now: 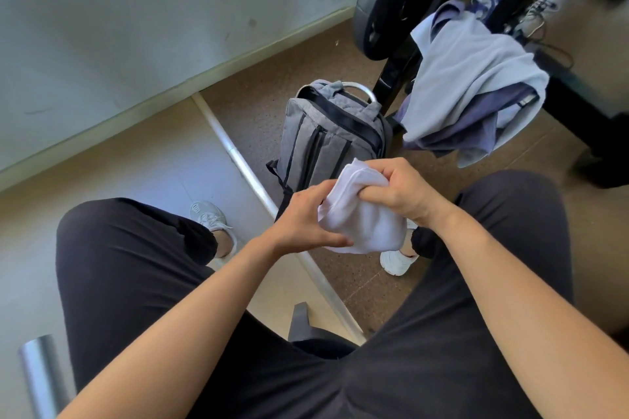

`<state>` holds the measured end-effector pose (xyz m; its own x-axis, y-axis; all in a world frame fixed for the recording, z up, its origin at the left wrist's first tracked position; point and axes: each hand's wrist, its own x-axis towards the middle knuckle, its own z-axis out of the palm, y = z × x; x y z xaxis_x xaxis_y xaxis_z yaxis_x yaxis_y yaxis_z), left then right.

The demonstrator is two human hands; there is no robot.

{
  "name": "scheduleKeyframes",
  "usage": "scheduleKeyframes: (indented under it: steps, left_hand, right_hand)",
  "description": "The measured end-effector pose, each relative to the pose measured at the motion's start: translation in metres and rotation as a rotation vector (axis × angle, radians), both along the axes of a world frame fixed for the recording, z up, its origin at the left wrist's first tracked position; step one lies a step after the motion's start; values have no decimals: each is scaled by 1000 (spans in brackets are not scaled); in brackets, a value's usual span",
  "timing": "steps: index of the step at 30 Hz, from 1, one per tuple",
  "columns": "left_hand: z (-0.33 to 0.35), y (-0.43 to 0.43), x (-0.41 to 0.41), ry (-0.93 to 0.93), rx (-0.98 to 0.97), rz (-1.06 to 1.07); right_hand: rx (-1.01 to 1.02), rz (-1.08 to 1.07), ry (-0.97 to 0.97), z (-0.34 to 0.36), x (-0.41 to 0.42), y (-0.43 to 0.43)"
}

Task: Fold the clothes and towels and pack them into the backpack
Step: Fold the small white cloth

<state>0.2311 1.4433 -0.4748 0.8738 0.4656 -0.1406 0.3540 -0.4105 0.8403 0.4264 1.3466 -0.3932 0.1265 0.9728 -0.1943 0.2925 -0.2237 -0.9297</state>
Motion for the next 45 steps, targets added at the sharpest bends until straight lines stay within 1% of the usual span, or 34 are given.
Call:
scheduleKeyframes:
  steps: [2, 5, 8, 10, 13, 15, 18, 20, 22, 24, 25, 27, 28, 29, 30, 33, 34, 35, 36, 39, 42, 43, 44, 45]
  left_hand:
    - [-4, 0, 0, 51, 35, 79]
    - [-7, 9, -6, 117, 51, 103]
    - [-8, 17, -13, 212, -14, 171]
    - [-7, 19, -16, 232, -104, 249]
    - [2, 22, -16, 174, -336, 400]
    - [11, 26, -16, 160, -413, 521]
    - [20, 32, -18, 88, -434, 651]
    - [23, 34, -21, 36, -446, 670]
    - [25, 36, -22, -33, -499, 647]
    - [28, 37, -23, -91, -544, 625]
    - [29, 37, -23, -118, -560, 610]
    - [33, 37, -25, -157, -575, 586]
    - [34, 38, -26, -172, -574, 576]
    - [36, 38, -27, -185, -567, 570]
    - [39, 39, -28, -196, -561, 572]
    - [44, 41, -32, -227, -555, 566]
    - [46, 41, -33, -240, -554, 554]
    - [48, 40, -33, -255, -556, 532]
    - [49, 40, -33, -268, -563, 518]
    - [52, 38, -32, -247, -567, 498]
    - [54, 37, -28, -116, -506, 525]
    - [53, 37, -28, -63, -498, 540]
    - [52, 36, -28, -29, -544, 545]
    - [52, 36, -29, -7, -639, 533]
  right_hand:
    - [18, -16, -20, -1, 1, 1]
    - [49, -52, -131, -7, 4, 2]
    - [129, -99, -219, -12, 4, 3]
    - [205, -94, -267, -12, 3, 4]
    - [253, -36, -277, -8, 1, 5]
    - [212, 29, -258, -10, 0, 4]
    - [76, 103, -274, -20, -3, 0]
    - [-8, 136, -290, -24, -7, -2]
    - [-75, 196, -372, -24, -13, -1]
    - [-163, 307, -453, -25, -24, -1]
    - [-209, 372, -457, -26, -29, 0]
    - [-284, 487, -407, -29, -37, -2]
    - [-302, 497, -370, -30, -39, -2]
    - [-298, 450, -333, -30, -38, -1]
    - [-265, 339, -298, -29, -35, 1]
    - [-111, -170, -204, -30, -22, 7]
    - [-101, -286, -153, -32, -17, 8]
    - [-125, -344, -85, -34, -14, 8]
    - [-162, -356, -6, -36, -12, 8]
    - [-238, -279, 221, -40, -13, 9]
    - [-199, -221, 430, -37, -17, 9]
    - [-177, -217, 458, -36, -18, 10]
    - [-156, -227, 451, -35, -19, 11]
    - [-138, -242, 418, -34, -20, 11]
